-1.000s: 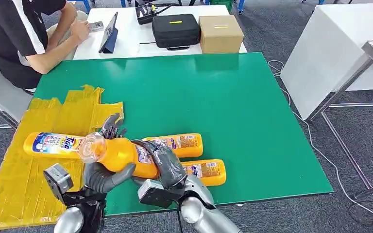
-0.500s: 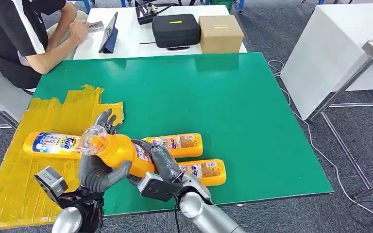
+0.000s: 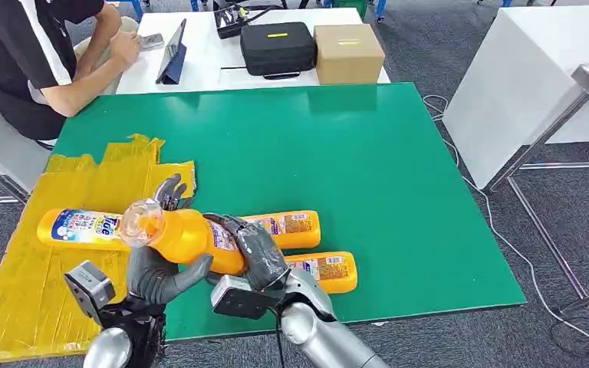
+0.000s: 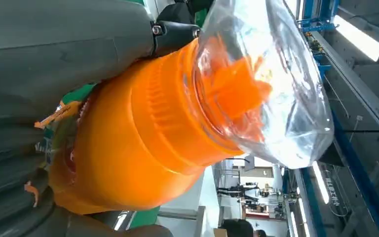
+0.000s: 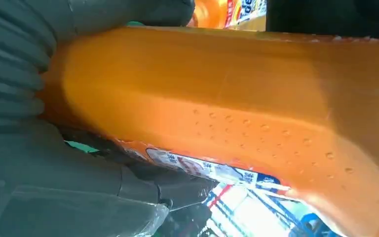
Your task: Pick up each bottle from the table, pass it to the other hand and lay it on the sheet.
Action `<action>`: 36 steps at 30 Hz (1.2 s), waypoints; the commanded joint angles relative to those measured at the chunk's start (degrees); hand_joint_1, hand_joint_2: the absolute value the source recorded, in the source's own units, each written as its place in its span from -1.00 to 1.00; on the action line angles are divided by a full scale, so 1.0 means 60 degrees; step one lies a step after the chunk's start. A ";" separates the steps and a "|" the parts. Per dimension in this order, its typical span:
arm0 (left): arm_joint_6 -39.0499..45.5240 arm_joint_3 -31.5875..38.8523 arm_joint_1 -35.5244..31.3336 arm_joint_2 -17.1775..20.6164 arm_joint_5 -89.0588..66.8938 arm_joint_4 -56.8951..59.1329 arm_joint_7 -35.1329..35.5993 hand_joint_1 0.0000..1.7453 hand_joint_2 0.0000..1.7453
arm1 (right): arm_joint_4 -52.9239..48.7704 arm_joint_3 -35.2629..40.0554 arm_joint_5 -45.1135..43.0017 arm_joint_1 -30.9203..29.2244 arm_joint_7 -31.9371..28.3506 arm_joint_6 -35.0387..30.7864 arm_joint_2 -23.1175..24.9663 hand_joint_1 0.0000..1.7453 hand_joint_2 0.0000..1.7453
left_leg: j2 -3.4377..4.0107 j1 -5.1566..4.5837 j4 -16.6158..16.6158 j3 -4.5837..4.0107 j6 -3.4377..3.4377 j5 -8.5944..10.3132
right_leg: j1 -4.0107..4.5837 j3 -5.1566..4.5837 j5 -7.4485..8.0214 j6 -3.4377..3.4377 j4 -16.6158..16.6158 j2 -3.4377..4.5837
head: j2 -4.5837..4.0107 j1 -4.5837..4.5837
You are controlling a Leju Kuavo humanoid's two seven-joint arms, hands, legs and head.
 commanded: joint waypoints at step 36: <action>0.0166 0.1112 0.0294 -0.0169 0.0101 -0.0125 -0.0365 1.00 1.00 | -0.1502 -0.0447 0.0776 0.0508 0.0449 -0.2071 -0.0993 -1.00 1.00 | -0.0026 0.0000 -0.0002 0.0019 -0.0017 -0.0012 | -0.0005 0.0021 -0.0015 -0.0002 -0.0004 0.0007 | 0.0000 0.0000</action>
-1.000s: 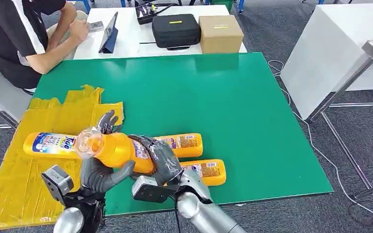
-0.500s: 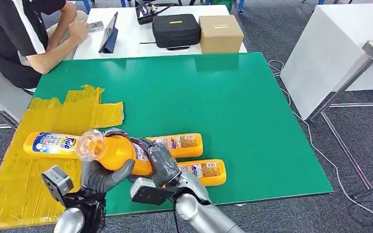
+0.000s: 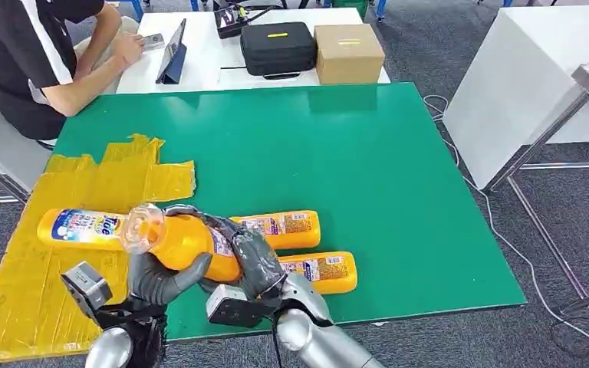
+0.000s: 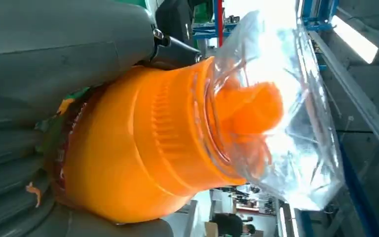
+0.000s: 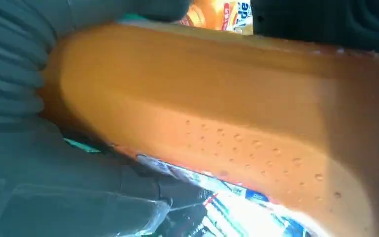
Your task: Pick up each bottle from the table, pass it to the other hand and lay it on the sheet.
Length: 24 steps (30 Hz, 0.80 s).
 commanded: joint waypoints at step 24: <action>0.7471 0.2252 0.0279 -0.0602 -1.5249 -0.1525 0.0224 1.00 1.00 | -0.3633 -0.2684 0.1173 0.1995 0.0472 -0.2367 -0.1160 -1.00 1.00 | -0.0031 -0.0004 -0.0003 0.0013 -0.0021 -0.0007 | -0.0008 0.0014 -0.0011 -0.0005 -0.0001 0.0005 | 0.0004 0.0004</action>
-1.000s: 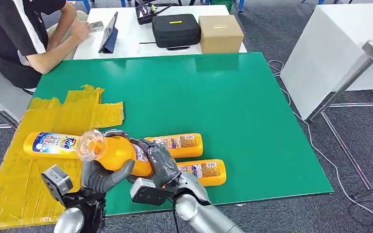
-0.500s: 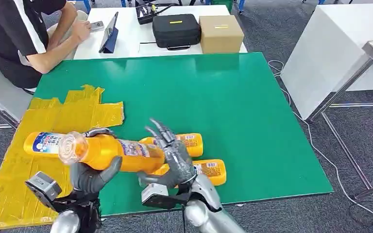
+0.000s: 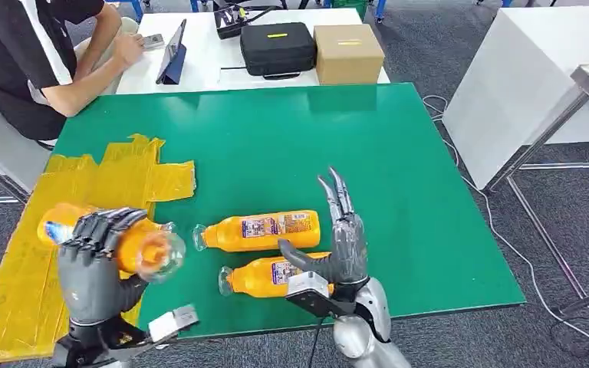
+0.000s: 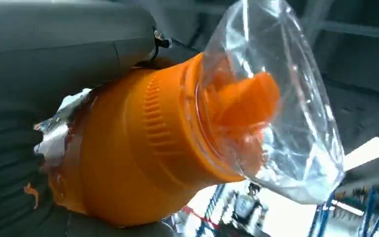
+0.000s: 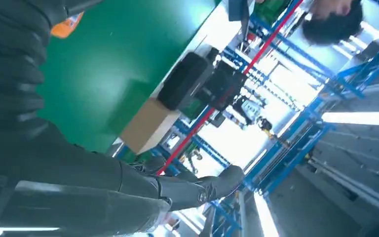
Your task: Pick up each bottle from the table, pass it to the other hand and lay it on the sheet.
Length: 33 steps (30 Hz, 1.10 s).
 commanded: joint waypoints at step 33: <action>-0.2706 -0.2826 -0.4527 0.2424 -0.2484 0.7284 0.5891 1.00 1.00 | -0.0162 -0.0308 0.0937 0.0333 0.0382 0.0183 -0.0365 -1.00 1.00 | -0.0030 -0.0009 0.0022 -0.0109 -0.0041 0.0080 | -0.0006 -0.0095 0.0062 -0.0041 0.0032 -0.0018 | 0.0000 0.0022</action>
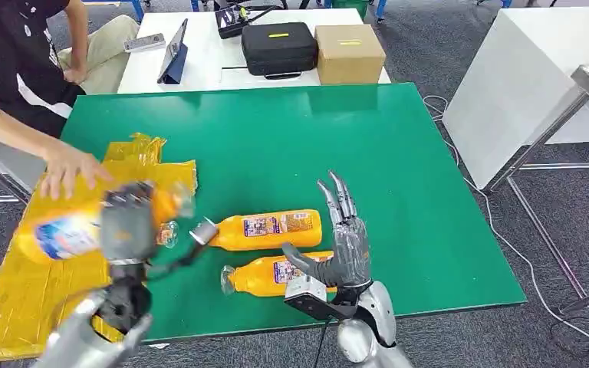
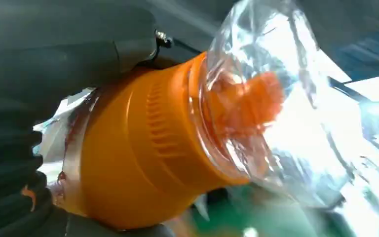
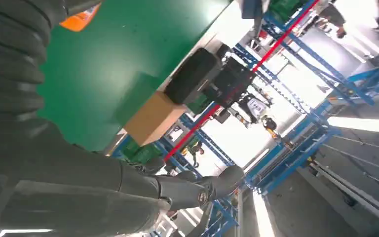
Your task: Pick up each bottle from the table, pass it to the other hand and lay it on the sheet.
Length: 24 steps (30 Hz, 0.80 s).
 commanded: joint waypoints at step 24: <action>-0.0918 0.5181 -0.1267 -0.2169 -0.0039 0.4463 -0.5890 1.00 1.00 | 0.0068 -0.0364 0.0446 0.0229 0.0475 0.0397 -0.0081 -1.00 1.00 | -0.0006 0.0007 -0.0009 -0.0004 -0.0018 0.0010 | 0.0003 -0.0032 0.0003 0.0008 0.0010 0.0024 | 0.0000 -0.0003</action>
